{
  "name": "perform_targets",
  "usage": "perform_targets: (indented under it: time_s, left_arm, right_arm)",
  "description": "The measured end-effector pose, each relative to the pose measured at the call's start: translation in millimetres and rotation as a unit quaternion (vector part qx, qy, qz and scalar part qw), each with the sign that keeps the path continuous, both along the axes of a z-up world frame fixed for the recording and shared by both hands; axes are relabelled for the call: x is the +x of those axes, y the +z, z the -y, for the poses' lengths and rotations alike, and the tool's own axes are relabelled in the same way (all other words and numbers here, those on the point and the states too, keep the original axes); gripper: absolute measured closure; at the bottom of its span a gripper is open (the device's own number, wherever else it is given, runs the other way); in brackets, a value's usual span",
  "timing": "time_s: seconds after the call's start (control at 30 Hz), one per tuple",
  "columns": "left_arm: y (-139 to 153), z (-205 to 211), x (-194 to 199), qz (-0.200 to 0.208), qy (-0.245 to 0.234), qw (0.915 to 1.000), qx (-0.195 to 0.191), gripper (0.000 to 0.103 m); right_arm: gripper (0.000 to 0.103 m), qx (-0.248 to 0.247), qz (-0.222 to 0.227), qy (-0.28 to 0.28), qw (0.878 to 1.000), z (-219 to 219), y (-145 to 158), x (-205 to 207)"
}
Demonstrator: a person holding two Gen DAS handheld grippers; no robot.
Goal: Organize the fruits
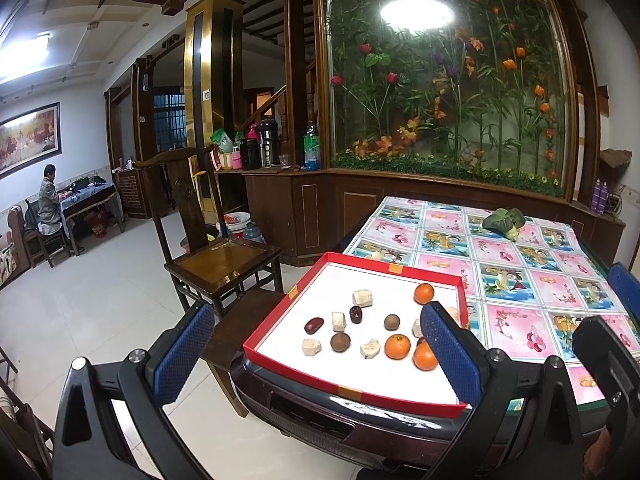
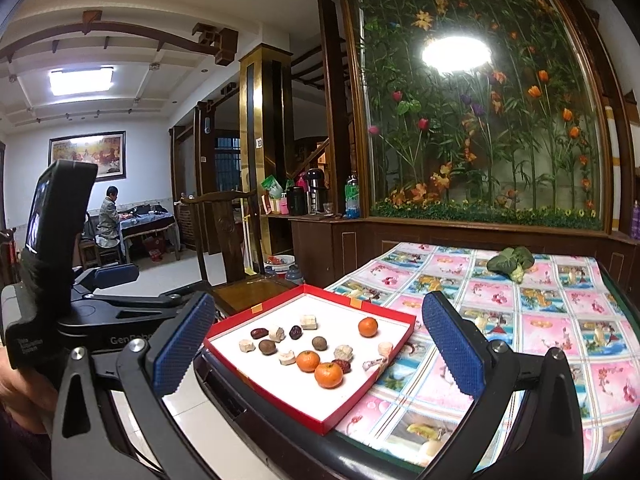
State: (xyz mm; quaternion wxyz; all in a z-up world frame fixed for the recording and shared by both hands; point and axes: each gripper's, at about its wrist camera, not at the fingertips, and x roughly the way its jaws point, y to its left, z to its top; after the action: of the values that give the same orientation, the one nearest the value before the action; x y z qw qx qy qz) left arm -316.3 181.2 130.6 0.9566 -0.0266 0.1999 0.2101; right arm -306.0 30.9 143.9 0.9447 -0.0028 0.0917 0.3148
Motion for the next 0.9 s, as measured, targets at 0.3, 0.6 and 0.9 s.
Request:
perform_targets:
  time_s: [0.3, 0.6, 0.9]
  left_arm:
    - [3, -17, 26, -0.01, -0.002, 0.9999, -0.003, 0.0]
    - [4, -23, 51, -0.029, -0.015, 0.9993, -0.018, 0.0]
    - [13, -28, 66, -0.034, -0.02, 0.9991, -0.014, 0.0]
  right_arm:
    - [0.0, 0.011, -0.015, 0.003, 1.0, -19, 6, 34]
    - [0.0, 0.007, -0.02, -0.005, 1.0, -28, 7, 56]
    - [0.0, 0.026, -0.034, -0.005, 0.999, -32, 13, 84]
